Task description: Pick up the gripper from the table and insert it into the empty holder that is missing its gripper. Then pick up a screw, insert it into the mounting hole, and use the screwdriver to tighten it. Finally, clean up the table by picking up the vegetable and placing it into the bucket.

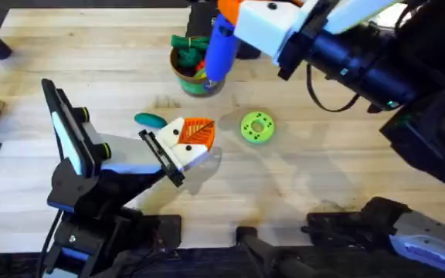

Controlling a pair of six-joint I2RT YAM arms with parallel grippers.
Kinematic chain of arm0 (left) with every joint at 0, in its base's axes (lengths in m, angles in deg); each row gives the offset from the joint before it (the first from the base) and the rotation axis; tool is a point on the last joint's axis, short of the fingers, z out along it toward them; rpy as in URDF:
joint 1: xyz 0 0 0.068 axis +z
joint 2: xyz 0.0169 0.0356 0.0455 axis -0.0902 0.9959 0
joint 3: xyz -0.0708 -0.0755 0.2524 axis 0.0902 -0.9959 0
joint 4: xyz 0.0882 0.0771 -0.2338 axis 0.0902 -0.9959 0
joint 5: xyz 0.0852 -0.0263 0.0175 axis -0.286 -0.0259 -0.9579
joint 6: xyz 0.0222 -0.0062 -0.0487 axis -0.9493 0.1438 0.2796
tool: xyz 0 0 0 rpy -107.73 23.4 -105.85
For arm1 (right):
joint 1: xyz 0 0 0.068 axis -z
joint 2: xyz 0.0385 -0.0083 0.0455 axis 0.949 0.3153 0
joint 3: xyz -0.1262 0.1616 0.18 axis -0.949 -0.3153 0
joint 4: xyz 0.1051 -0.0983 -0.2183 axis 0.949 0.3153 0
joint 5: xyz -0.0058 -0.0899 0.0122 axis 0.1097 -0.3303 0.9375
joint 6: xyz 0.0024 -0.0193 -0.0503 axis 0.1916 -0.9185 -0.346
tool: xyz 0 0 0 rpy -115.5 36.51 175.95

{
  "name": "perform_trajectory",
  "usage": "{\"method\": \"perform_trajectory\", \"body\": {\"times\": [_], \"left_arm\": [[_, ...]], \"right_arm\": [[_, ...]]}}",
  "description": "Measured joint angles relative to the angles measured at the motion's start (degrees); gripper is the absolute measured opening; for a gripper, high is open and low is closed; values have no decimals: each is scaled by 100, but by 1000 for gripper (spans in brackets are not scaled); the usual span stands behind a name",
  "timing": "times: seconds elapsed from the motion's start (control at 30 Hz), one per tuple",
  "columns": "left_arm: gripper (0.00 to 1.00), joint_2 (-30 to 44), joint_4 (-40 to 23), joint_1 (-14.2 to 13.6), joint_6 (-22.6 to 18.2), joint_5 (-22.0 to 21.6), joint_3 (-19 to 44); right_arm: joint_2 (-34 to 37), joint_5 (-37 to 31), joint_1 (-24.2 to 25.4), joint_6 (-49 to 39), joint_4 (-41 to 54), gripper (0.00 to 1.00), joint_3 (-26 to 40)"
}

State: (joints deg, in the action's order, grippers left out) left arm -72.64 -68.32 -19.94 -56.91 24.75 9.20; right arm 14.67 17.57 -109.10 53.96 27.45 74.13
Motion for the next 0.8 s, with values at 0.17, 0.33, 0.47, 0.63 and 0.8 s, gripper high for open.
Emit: {"method": "perform_trajectory", "body": {"times": [0.17,0.33,0.47,0.63,0.8], "left_arm": [[4,0,0,0,0,0,0],[4,0,0,0,0,0,0],[4,0,0,0,0,0,0],[4,0,0,0,0,0,0],[4,0,0,0,0,2,0]], "right_arm": [[46,276,-311,0,-514,228,-2],[89,889,-632,0,-564,223,-2],[305,1000,-859,0,-804,220,-2],[524,1074,-1018,0,-956,218,-2],[677,1077,-1149,-4,-961,215,-2]]}}
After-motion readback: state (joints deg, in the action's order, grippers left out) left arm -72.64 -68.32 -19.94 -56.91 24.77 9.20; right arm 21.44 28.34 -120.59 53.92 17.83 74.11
